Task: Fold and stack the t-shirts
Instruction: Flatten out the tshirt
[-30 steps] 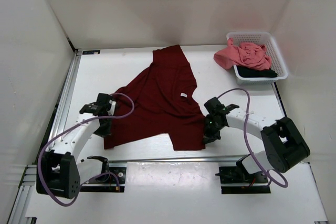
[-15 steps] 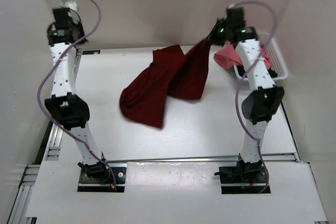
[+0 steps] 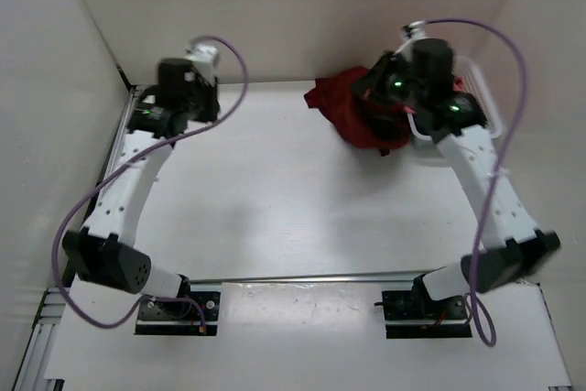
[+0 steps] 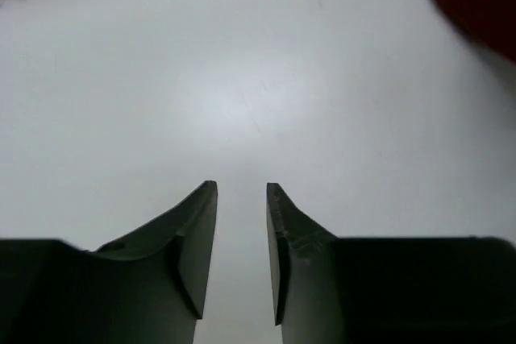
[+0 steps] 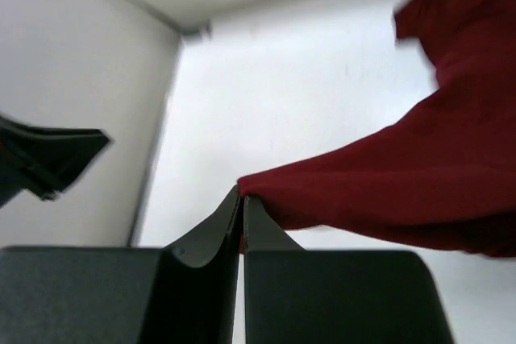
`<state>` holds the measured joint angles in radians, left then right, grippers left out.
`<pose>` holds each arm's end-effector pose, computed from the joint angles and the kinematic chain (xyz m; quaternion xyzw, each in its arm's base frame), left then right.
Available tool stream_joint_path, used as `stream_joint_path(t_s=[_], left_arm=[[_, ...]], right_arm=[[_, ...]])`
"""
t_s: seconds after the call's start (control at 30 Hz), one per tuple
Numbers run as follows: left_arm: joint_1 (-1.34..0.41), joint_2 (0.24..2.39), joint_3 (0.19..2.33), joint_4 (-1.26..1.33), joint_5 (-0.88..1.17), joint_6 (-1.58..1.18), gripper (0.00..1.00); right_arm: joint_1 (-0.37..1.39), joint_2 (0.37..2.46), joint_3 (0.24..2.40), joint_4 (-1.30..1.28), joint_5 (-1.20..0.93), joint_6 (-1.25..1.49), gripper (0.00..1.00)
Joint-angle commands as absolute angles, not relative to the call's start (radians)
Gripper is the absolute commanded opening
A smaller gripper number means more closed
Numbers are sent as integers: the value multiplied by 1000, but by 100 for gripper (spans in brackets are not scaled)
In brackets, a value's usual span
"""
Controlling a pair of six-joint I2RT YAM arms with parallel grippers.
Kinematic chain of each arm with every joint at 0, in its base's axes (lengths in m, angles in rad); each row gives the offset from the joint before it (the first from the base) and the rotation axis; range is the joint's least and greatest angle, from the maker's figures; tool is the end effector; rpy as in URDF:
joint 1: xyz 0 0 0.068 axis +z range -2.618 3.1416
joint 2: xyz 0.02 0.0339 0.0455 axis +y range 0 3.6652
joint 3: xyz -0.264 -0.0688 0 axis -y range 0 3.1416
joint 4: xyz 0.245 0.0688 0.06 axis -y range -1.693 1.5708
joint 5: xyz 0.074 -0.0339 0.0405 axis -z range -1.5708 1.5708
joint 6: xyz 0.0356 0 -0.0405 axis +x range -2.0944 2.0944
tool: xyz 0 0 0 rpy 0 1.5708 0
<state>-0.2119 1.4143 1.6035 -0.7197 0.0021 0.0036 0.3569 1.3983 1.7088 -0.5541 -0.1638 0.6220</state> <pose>0.2959 -0.0637 0.4238 0.0938 0.8627 -0.0526 0.4942 0.2749 0.1087 0.4792 0.0538 0.7849 0.3455 0.5115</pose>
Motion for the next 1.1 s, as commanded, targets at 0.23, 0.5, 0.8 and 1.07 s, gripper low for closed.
stream_joint_path(t_s=[0.23, 0.5, 0.8, 1.07], left_arm=[[-253, 1420, 1568, -861, 37, 0, 68], [-181, 1374, 1549, -885, 35, 0, 77], [-91, 1298, 1359, -959, -26, 0, 82], [-142, 1233, 1207, -1134, 90, 0, 79]], right_arm=[[816, 1786, 2583, -525, -114, 425, 0], [875, 1614, 2310, -309, 282, 317, 0], [723, 1309, 1562, -443, 292, 497, 0], [660, 1203, 1022, -434, 146, 661, 0]])
